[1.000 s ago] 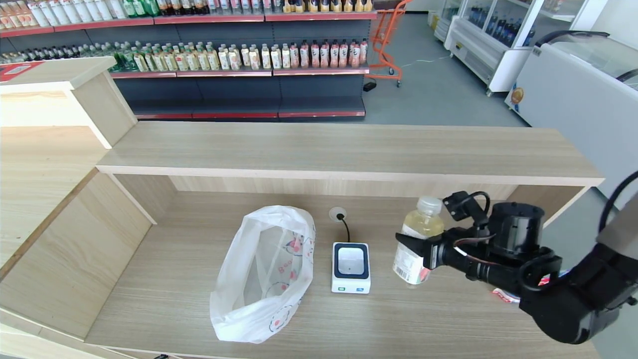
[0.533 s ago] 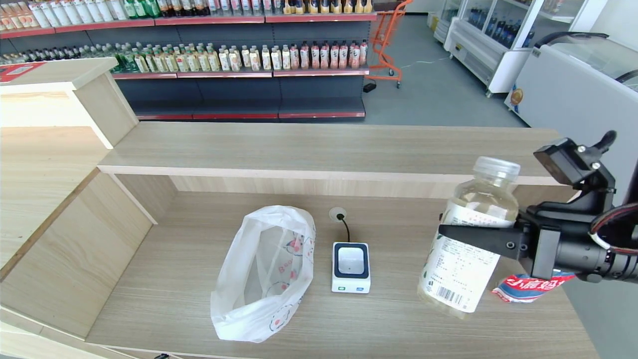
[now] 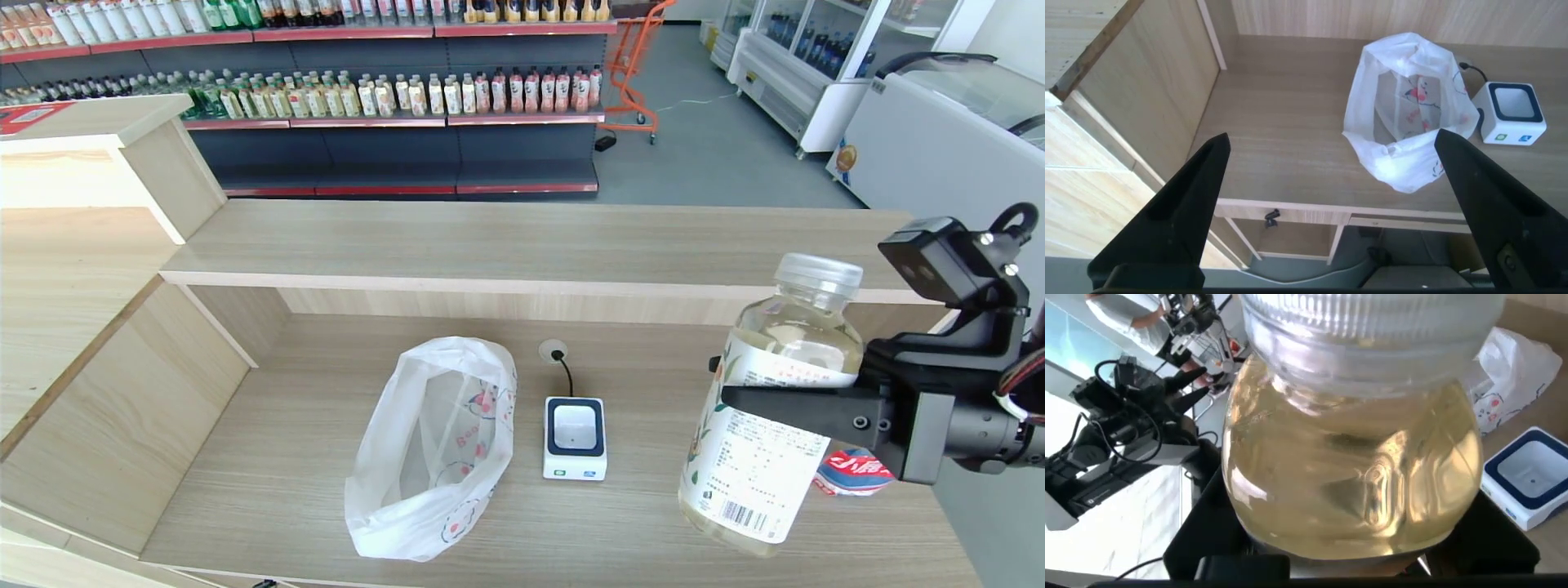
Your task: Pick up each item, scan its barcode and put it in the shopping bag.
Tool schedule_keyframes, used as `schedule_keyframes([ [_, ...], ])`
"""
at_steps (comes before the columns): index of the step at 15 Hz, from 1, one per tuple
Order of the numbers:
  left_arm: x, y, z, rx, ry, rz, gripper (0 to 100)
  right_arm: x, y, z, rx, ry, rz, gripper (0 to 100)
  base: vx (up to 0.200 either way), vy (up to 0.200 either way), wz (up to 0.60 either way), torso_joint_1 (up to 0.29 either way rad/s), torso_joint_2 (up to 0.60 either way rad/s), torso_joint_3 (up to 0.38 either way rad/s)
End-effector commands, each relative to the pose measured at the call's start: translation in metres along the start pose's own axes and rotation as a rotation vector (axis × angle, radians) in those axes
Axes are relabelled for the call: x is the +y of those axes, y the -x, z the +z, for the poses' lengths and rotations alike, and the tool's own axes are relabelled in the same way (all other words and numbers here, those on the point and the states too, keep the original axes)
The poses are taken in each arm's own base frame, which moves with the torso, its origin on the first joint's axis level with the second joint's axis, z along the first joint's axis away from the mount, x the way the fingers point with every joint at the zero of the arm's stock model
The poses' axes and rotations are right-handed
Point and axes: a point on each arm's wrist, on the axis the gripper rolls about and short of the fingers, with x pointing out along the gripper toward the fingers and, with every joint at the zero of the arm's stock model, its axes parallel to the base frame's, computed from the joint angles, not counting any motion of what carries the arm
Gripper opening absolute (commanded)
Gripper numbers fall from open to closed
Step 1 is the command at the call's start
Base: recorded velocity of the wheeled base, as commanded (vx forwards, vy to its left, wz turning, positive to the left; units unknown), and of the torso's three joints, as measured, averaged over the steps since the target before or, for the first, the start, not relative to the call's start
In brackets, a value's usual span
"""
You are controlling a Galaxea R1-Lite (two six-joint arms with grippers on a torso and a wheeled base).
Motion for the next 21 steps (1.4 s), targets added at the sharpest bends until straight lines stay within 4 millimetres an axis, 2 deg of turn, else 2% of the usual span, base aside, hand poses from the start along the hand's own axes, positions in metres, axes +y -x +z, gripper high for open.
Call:
schedule_keyframes([
  [1,0.0000,0.0000,0.0000,0.000,0.000,0.000,100,-0.0004,-0.0024,-0.0014,0.007,-0.004,0.007,0,0.000,0.000,0.00,0.000,0.00,0.000],
  [21,0.0000,0.0000,0.0000,0.000,0.000,0.000,100,-0.0011,-0.0071,-0.0086,0.033,-0.079,0.016,0,0.000,0.000,0.00,0.000,0.00,0.000],
])
